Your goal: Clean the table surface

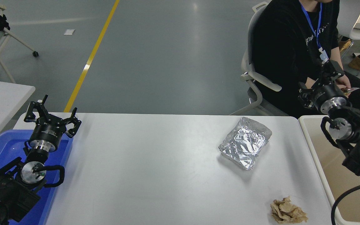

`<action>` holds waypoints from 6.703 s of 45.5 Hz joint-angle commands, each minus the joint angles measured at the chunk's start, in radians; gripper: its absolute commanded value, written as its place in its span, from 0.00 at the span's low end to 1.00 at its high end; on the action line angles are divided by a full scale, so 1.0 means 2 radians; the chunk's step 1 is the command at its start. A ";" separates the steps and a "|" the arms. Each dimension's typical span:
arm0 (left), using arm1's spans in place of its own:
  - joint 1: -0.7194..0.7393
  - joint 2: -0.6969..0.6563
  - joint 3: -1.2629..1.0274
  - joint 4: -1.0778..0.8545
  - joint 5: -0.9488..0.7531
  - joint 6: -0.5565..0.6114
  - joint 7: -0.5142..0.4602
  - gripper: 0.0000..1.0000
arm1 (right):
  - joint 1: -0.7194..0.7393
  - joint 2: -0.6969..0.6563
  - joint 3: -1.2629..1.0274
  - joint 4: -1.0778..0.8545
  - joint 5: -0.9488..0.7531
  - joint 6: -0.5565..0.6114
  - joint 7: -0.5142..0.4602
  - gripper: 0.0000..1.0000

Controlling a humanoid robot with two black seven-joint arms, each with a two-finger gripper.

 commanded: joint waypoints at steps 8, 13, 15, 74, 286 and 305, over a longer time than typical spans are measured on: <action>0.000 0.000 0.000 0.000 0.000 0.000 0.000 1.00 | 0.107 -0.023 -0.305 0.000 -0.139 0.049 0.001 0.98; 0.000 0.000 0.000 -0.001 0.000 0.000 0.000 1.00 | 0.117 -0.023 -0.339 -0.001 -0.181 0.058 0.002 0.98; 0.000 0.000 0.000 0.000 0.000 0.000 0.000 1.00 | 0.121 -0.022 -0.353 -0.001 -0.202 0.059 0.002 0.98; 0.000 0.000 0.000 -0.001 0.000 0.000 0.000 1.00 | 0.164 0.155 -0.632 -0.001 -0.405 0.036 0.042 0.92; 0.000 0.000 0.000 -0.001 0.000 0.000 0.000 1.00 | 0.006 0.119 -0.472 0.027 -0.114 0.039 -0.154 0.00; 0.000 0.000 0.000 0.000 0.000 0.000 0.000 1.00 | 0.032 0.111 -0.457 0.029 -0.112 0.041 -0.153 0.00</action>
